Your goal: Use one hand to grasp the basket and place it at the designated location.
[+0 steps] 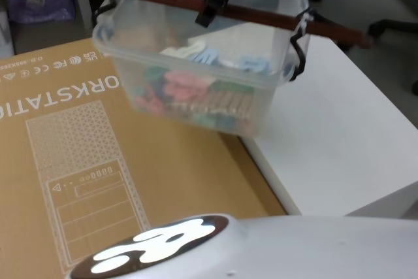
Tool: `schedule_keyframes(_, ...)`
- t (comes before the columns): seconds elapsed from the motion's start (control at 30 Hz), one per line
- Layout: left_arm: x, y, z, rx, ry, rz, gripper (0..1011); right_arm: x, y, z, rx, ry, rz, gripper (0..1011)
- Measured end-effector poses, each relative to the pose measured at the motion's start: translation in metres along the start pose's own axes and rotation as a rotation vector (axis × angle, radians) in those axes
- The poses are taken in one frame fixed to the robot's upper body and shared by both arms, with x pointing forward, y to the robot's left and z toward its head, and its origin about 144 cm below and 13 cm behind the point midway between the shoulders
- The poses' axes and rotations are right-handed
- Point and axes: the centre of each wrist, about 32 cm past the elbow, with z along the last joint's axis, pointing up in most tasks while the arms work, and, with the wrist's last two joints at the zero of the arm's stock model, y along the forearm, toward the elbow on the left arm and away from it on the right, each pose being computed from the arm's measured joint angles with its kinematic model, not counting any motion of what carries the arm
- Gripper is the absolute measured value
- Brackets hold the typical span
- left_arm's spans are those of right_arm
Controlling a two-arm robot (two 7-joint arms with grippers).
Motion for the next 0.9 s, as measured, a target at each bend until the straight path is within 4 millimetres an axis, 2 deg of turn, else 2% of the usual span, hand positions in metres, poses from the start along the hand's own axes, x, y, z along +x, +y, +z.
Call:
schedule_keyframes(0.2,0.0,0.0,0.0,0.0,0.0,0.0,0,-0.006,-0.008,-0.014,-0.032,0.076,-0.002,246)
schedule_keyframes(0.6,0.0,0.0,0.0,0.0,0.0,0.0,0,-0.035,-0.033,-0.067,-0.087,0.3,-0.022,247)
schedule_keyframes(0.9,0.0,0.0,0.0,0.0,0.0,0.0,0,-0.049,-0.043,-0.089,-0.106,0.389,-0.031,247)
